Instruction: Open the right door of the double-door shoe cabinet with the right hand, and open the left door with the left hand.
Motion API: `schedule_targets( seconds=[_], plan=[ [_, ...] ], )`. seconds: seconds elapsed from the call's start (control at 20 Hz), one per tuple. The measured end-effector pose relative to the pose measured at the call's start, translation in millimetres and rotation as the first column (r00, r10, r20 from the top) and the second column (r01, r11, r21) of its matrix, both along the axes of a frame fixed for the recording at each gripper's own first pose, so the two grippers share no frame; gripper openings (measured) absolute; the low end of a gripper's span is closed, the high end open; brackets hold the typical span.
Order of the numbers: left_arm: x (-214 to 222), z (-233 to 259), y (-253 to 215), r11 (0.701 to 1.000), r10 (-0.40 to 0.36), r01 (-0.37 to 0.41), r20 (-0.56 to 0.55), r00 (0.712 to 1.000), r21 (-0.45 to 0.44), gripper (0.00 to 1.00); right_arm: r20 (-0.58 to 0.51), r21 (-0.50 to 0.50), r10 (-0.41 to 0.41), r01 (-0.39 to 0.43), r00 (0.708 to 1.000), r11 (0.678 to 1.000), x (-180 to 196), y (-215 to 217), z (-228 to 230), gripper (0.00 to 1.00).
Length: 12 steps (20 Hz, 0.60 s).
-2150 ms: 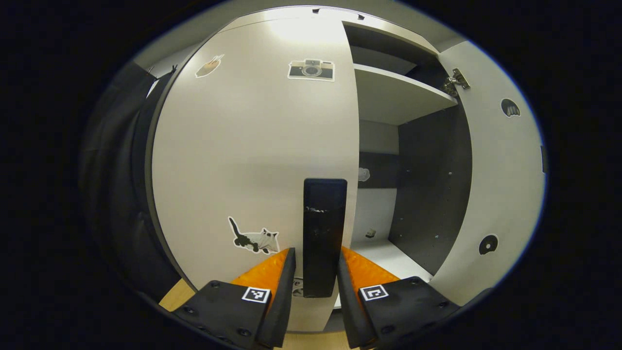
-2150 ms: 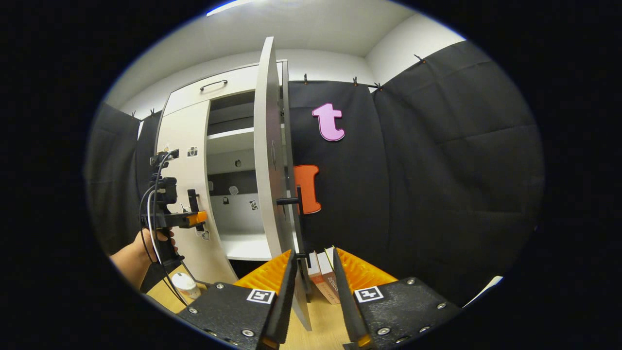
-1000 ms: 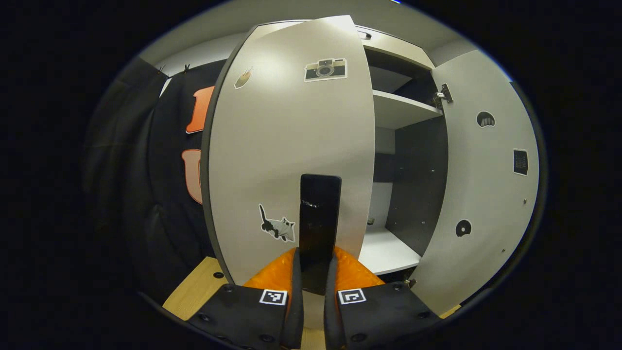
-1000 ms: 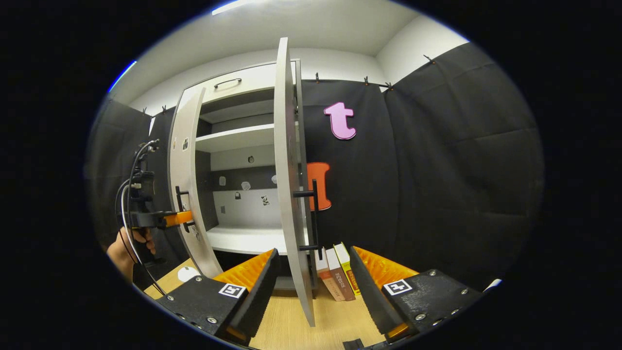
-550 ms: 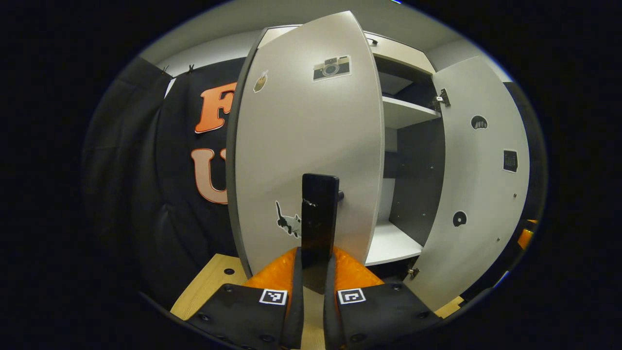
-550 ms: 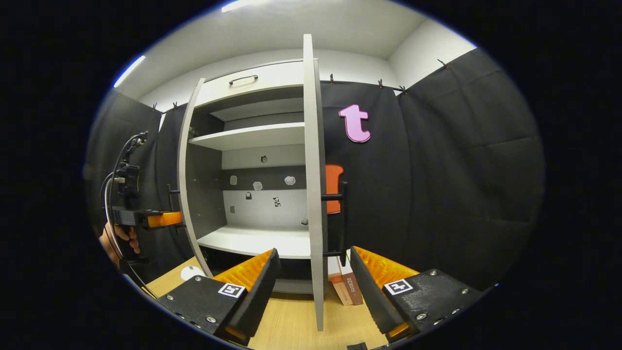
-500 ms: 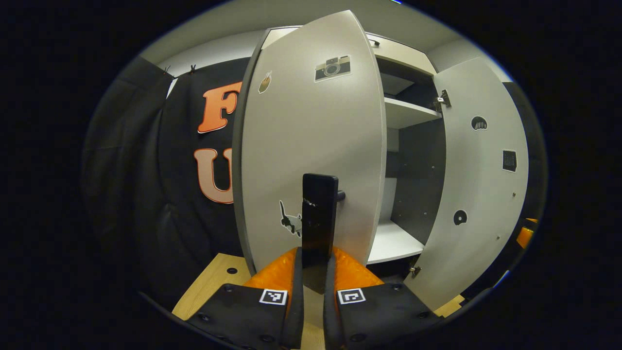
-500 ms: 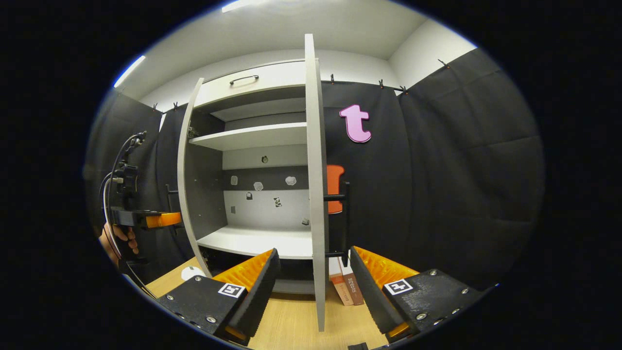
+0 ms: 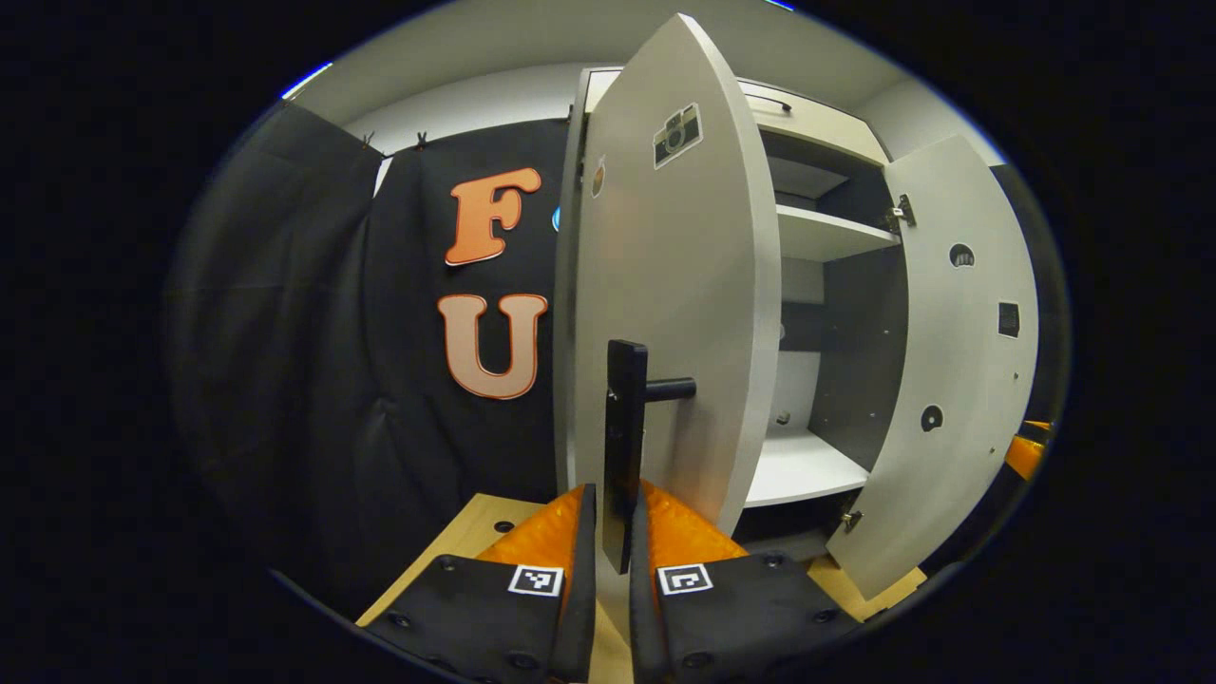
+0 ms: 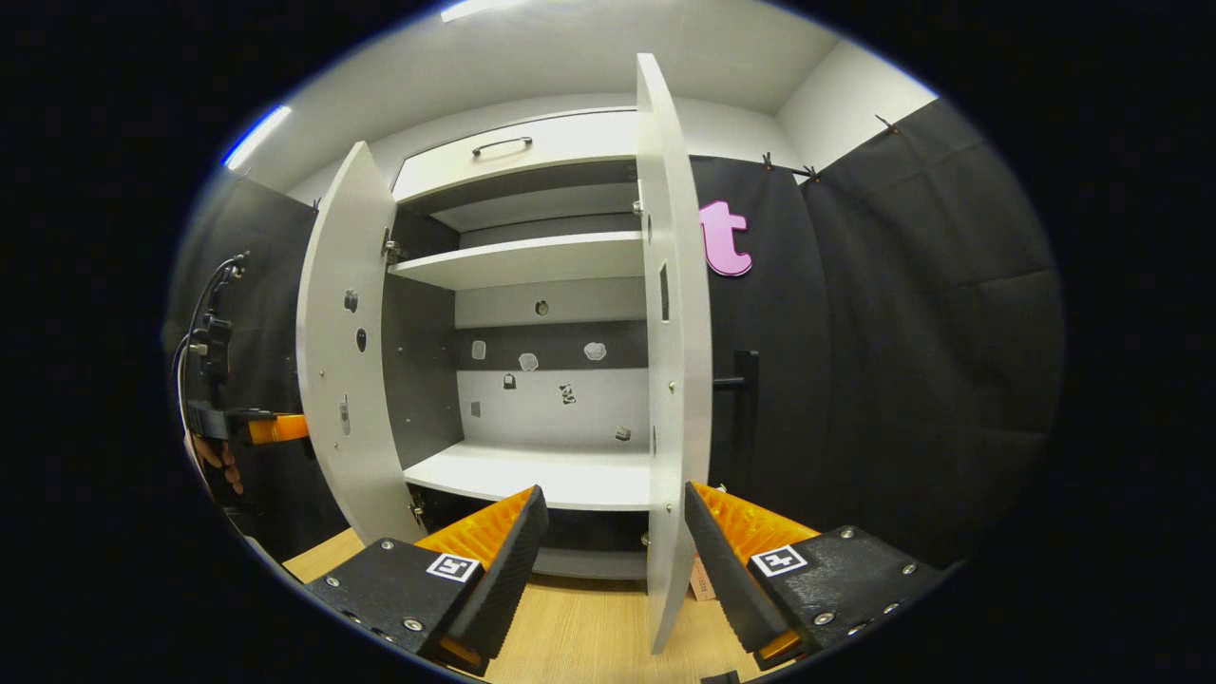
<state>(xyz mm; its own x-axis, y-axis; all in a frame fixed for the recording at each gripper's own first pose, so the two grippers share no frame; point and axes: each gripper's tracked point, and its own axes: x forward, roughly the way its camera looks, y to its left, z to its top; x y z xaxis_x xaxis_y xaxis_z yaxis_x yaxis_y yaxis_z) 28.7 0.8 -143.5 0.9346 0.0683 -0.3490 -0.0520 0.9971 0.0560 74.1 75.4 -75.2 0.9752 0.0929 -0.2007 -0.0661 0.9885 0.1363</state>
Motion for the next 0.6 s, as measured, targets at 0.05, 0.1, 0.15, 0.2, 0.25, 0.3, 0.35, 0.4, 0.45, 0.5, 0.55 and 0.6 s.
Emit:
schedule_targets(
  seconds=[0.05, 0.1, 0.15, 0.2, 0.25, 0.3, 0.35, 0.4, 0.45, 0.5, 0.55, 0.6],
  plan=[
    [1, 1, 4, 1.0, -0.001, 0.0, 0.007, 1.0, 0.019, 0.23, -0.002, 0.003, 0.003, -0.003, 1.0, 1.0, 1, 5, -1, 0.89],
    [0, 0, 12, 0.999, 0.024, -0.024, 0.015, 1.0, 0.038, 0.19, -0.002, 0.009, 0.01, -0.01, 1.0, 1.0, 4, 8, -1, 0.89],
    [0, 0, 22, 0.998, 0.038, -0.039, 0.012, 0.999, 0.053, 0.11, 0.0, 0.014, 0.015, -0.015, 1.0, 1.0, 6, 13, 0, 0.89],
    [0, -2, 33, 0.997, 0.056, -0.056, 0.003, 0.998, 0.057, 0.12, 0.002, 0.016, 0.018, -0.019, 1.0, 1.0, 8, 14, 3, 0.89],
    [1, 1, 42, 0.996, 0.071, -0.071, 0.008, 0.997, 0.048, 0.12, 0.006, 0.016, 0.019, -0.019, 1.0, 1.0, 10, 17, 3, 0.9],
    [2, -1, 45, 0.998, 0.064, -0.064, 0.01, 0.998, 0.007, 0.08, 0.008, 0.015, 0.021, -0.021, 1.0, 1.0, 12, 19, 3, 0.9],
    [3, 0, 46, 0.998, 0.061, -0.061, 0.011, 0.998, -0.019, 0.07, 0.009, 0.013, 0.023, -0.023, 1.0, 1.0, 15, 21, 3, 0.9],
    [1, -3, 54, 0.999, 0.052, -0.052, 0.009, 0.999, -0.013, 0.08, 0.008, 0.012, 0.023, -0.023, 1.0, 1.0, 17, 22, 4, 0.9],
    [0, -2, 57, 0.999, 0.044, -0.044, 0.016, 0.999, -0.005, 0.07, 0.01, 0.011, 0.026, -0.026, 1.0, 1.0, 19, 25, 5, 0.9],
    [-1, -2, 57, 0.999, 0.039, -0.038, 0.014, 0.999, -0.005, 0.07, 0.012, 0.008, 0.026, -0.026, 1.0, 1.0, 21, 26, 7, 0.9],
    [-2, -1, 57, 0.999, 0.033, -0.033, 0.016, 0.999, 0.001, 0.08, 0.017, 0.005, 0.028, -0.028, 0.999, 1.0, 23, 27, 9, 0.9],
    [-3, -1, 59, 0.999, 0.032, -0.032, 0.018, 0.999, 0.007, 0.07, 0.021, 0.001, 0.029, -0.029, 0.999, 1.0, 24, 28, 11, 0.9]
  ],
)
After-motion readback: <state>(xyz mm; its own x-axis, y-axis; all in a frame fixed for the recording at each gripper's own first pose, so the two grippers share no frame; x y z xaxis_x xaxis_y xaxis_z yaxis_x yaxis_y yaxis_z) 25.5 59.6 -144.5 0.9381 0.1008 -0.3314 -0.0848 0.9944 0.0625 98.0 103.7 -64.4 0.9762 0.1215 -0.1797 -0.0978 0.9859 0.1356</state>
